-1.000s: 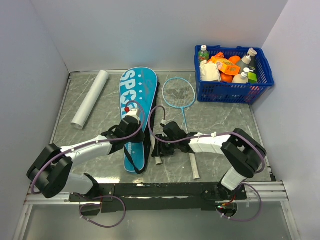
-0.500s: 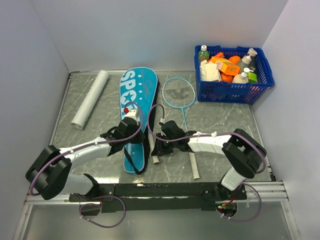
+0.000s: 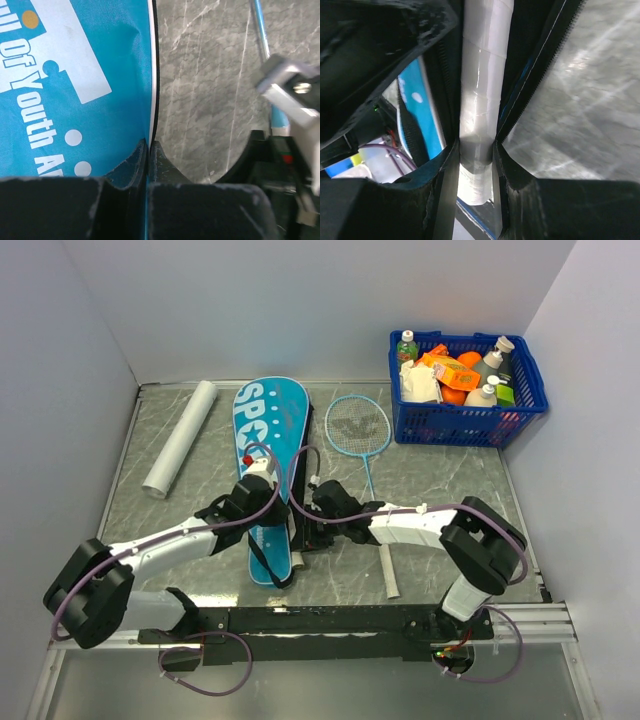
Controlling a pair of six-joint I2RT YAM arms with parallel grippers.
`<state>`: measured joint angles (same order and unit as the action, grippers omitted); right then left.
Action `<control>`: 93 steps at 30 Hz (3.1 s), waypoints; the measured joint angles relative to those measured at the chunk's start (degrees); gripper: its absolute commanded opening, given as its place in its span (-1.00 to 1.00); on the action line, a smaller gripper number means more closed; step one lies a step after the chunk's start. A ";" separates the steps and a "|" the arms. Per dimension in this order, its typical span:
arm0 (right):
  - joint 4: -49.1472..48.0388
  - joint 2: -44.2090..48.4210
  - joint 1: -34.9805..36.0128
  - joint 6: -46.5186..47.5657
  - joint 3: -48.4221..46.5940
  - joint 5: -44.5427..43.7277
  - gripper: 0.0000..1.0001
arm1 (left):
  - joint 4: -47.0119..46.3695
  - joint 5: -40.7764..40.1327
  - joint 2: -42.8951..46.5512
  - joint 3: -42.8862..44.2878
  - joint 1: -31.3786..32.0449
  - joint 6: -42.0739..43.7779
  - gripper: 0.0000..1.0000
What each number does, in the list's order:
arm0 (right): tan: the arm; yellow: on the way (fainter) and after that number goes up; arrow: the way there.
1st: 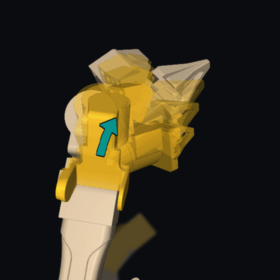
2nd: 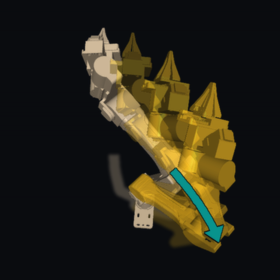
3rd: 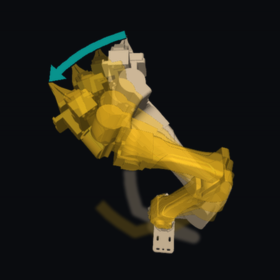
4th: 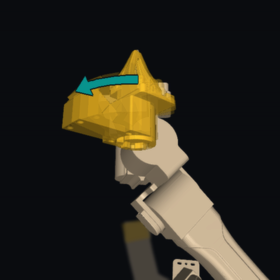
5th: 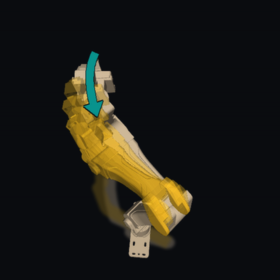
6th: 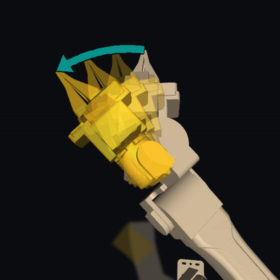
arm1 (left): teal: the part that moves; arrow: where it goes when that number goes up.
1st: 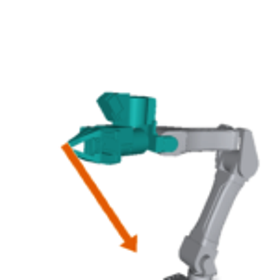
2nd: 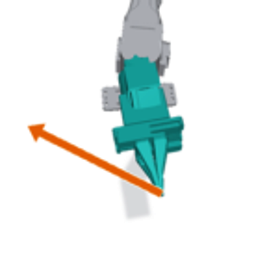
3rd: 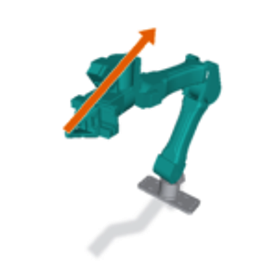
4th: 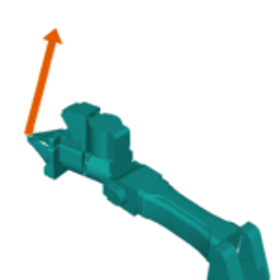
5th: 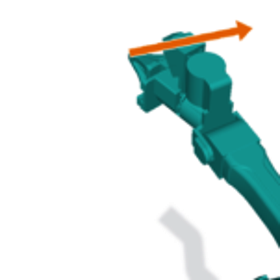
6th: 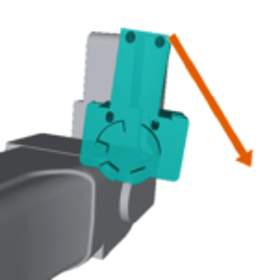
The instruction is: Pack up the badminton gear
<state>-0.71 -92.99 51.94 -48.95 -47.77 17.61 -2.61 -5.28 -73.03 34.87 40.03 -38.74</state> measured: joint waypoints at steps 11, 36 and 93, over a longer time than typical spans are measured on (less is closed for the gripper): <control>-8.28 -4.09 0.37 -1.36 0.22 7.48 -0.63 | -1.25 0.13 5.81 -4.24 -0.46 0.07 -0.98; -15.12 5.57 -1.22 2.29 9.62 3.30 -0.53 | -7.82 7.43 5.49 -8.74 -0.07 -1.03 -0.98; -50.34 -13.97 1.11 -12.98 14.97 19.39 -0.12 | -9.18 8.68 5.57 -9.99 -0.07 -0.94 -0.98</control>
<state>-51.05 -106.96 53.06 -61.93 -32.80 36.99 -11.79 3.40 -67.46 24.88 39.97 -39.68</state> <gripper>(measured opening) 0.419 0.031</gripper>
